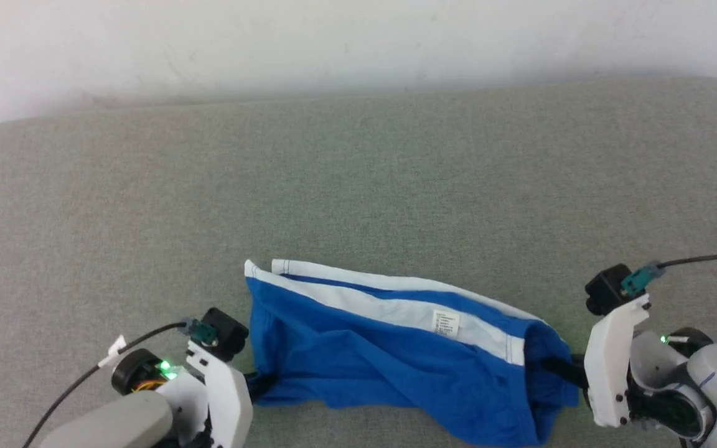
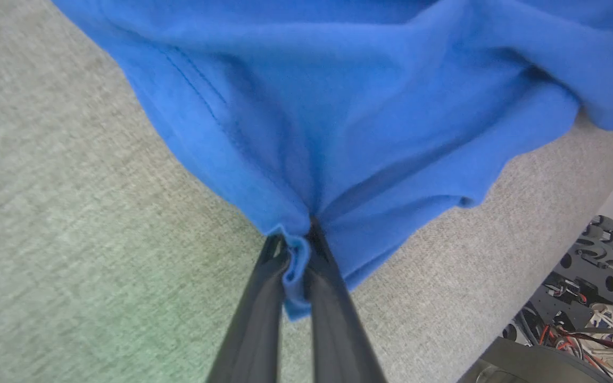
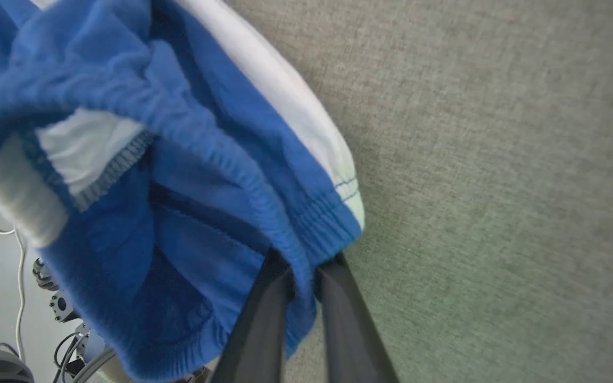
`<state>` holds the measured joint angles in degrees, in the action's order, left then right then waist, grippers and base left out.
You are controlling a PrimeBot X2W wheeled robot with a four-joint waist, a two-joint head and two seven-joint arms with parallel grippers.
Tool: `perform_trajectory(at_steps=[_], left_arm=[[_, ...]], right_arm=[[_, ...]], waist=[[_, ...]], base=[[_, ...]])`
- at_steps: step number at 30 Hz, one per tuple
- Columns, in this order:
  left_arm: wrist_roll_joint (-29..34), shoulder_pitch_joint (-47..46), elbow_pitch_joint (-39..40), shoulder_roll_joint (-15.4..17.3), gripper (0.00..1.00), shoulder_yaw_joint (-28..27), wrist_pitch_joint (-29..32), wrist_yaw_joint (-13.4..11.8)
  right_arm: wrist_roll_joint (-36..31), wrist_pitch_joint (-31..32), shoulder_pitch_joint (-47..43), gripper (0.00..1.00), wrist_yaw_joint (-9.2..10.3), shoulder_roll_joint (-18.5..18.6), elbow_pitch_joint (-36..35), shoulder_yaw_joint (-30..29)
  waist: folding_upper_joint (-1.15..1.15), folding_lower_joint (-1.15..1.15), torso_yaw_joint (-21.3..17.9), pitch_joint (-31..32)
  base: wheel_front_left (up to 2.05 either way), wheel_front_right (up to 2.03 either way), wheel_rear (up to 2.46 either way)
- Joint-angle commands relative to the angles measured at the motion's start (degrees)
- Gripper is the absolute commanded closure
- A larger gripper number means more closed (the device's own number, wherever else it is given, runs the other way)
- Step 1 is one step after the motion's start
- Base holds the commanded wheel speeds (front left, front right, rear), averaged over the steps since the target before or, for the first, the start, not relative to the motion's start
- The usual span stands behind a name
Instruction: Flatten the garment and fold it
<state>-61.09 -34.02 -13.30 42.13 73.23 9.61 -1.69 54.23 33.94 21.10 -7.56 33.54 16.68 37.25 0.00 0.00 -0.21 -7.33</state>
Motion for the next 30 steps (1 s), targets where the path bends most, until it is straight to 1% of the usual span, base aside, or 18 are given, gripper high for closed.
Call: perform_trajectory(at_steps=[1,3,4,5,6,9,12,16,18,20,21,22,25,27,30], left_arm=[[0.0,1.2,-0.8,-0.6,1.0,0.1,-0.3,-0.6],[0.4,1.7,-1.9,-1.5,1.0,0.1,-0.9,-0.8],[0.8,1.9,-2.4,-1.9,1.0,0.0,-1.5,-1.1],[1.0,2.1,-2.8,-2.3,0.36,-0.2,-2.6,-1.5],[1.2,2.2,-3.0,-2.6,0.0,-0.6,-3.9,-1.9],[2.8,2.8,-2.9,-2.8,0.0,-1.3,-7.7,-3.7],[5.2,3.5,-1.6,-2.4,0.0,-2.9,-13.5,-7.5],[8.8,5.0,0.4,-2.0,0.0,-5.7,-21.7,-15.0],[11.0,5.7,1.8,-2.1,0.0,-7.7,-23.6,-19.4],[13.5,6.6,3.3,-2.3,0.0,-10.8,-24.4,-23.3],[15.3,7.1,4.4,-2.7,0.0,-13.0,-24.5,-25.1],[15.3,7.1,4.4,-2.7,0.0,-13.0,-24.5,-25.1],[23.0,10.2,8.6,-3.7,0.0,-20.1,-24.6,-30.4],[26.9,13.5,11.6,-4.8,0.0,-24.5,-24.6,-33.6],[31.8,18.2,14.3,-6.1,0.0,-30.0,-24.6,-36.5]], right_arm=[[-0.7,-0.6,-0.5,1.0,0.08,-0.4,1.3,0.2],[-1.6,-1.8,-0.3,1.0,0.08,-1.1,2.8,1.1],[-1.9,-2.8,-0.1,0.69,0.08,-1.4,3.2,1.2],[-2.0,-3.6,0.1,0.53,0.08,-1.7,3.5,1.2],[-2.2,-4.4,0.3,0.0,0.08,-1.7,3.6,1.2],[-3.7,-6.4,1.0,0.0,0.08,0.0,1.9,1.3],[-4.8,-7.3,1.4,0.0,0.08,3.5,-2.5,0.8],[-6.9,-6.8,1.8,0.0,0.08,8.4,-11.3,-1.5],[-8.1,-5.6,1.7,0.0,0.08,9.9,-15.9,-3.2],[-8.8,-3.5,1.1,0.0,0.08,10.7,-20.1,-5.0],[-9.4,-2.2,0.7,0.0,0.08,10.9,-22.0,-5.8],[-9.4,-2.2,0.7,0.0,0.08,10.9,-22.0,-5.8],[-11.7,1.6,-0.6,0.0,0.08,10.1,-26.6,-8.4],[-13.0,4.1,-2.0,0.0,0.08,8.4,-29.0,-9.2],[-16.2,7.0,-4.3,0.0,0.08,6.7,-31.1,-9.0]], waist=[[0.0,0.0,0.2,-0.5],[0.0,0.0,0.1,-0.6],[0.0,0.0,0.0,-0.5],[0.0,0.0,-0.1,-0.2],[0.0,0.0,-0.2,0.2],[0.0,0.0,-0.7,1.8],[0.0,0.0,-0.9,3.2],[0.0,0.0,-0.9,4.3],[0.0,0.0,-0.8,4.5],[0.0,0.0,-0.6,4.5],[0.0,0.0,-0.4,4.4],[0.0,0.0,-0.4,4.4],[0.0,0.0,0.0,3.9],[0.0,0.0,0.2,3.6],[0.0,0.0,0.7,3.0]], base=[[0.0,0.0,0.0],[0.0,0.0,0.0],[0.0,0.0,0.0],[0.0,0.0,0.0],[0.0,0.0,0.0],[0.0,0.0,0.0],[0.0,0.0,0.0],[0.0,0.0,0.0],[0.0,0.0,0.0],[0.0,0.0,0.0],[0.0,0.0,0.0],[0.0,0.0,0.0],[0.0,0.0,0.0],[0.0,0.0,0.0],[0.0,0.0,0.0]])
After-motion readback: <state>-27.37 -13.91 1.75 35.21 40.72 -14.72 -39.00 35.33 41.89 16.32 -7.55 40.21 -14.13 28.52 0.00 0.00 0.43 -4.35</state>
